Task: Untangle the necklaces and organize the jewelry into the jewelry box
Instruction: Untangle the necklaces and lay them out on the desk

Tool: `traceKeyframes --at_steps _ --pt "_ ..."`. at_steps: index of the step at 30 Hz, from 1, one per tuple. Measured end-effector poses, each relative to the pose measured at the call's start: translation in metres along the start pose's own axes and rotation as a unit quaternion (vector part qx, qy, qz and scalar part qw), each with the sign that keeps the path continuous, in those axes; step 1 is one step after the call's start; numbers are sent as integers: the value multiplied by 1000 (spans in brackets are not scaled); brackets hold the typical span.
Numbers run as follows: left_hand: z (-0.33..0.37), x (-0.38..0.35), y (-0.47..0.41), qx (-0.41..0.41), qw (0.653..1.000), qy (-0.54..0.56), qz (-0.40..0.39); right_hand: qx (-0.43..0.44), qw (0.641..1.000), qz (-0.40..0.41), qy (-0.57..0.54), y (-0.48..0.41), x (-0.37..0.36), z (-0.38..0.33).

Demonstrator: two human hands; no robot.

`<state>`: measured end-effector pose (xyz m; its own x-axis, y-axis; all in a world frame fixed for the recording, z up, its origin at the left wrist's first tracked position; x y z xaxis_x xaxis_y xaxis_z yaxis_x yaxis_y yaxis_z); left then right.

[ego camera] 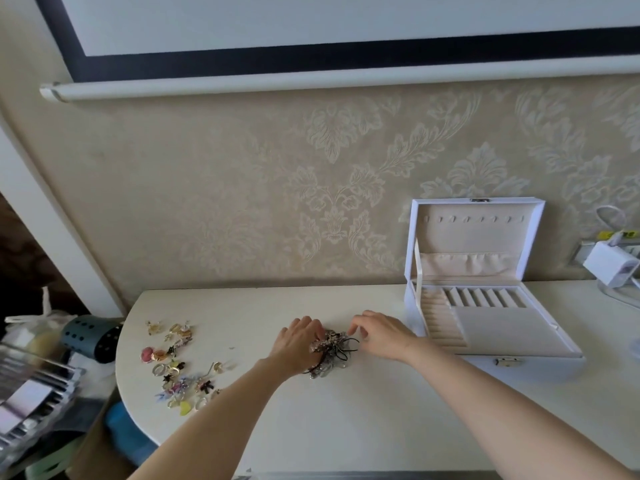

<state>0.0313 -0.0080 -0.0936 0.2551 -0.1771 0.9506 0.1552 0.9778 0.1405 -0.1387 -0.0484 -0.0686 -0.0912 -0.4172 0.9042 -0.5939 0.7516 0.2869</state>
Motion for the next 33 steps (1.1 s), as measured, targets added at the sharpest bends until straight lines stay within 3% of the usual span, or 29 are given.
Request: traceKeyframes --at_steps 3,10,14,19,23,26,29,33 --pt "-1 -9 -2 -9 1000 3 -28 1 999 -20 -25 -8 -13 -7" --pt "0 -20 5 -36 998 47 -21 42 999 21 -7 -5 -28 -6" --pt "-3 -17 17 15 998 0 54 53 996 38 61 1 -24 -1" --pt "-15 -10 30 99 988 -40 114 -4 995 34 96 -1 -18 9" --pt "-10 -8 33 48 982 31 181 14 991 128 38 -4 -9 -7" --pt "-2 -13 31 3 991 32 127 51 994 82 -47 -8 -13 -22" --pt "-6 -24 32 -9 998 22 62 44 999 26 -18 -13 -26 -24" --pt "-5 -25 43 -65 996 64 25 28 999 28 2 -13 -28 -17"
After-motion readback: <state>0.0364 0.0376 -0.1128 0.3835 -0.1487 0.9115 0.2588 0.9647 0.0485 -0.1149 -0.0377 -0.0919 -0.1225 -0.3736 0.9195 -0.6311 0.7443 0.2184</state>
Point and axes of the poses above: each hand's wrist, its own y-axis away from the middle knuckle, its own x-axis out of the back of the hand, z = x × y, the point moved 4 cm from there along -y, towards the middle knuckle, and after that the axes turned 9 degrees about -z, right-handed, at the moved point
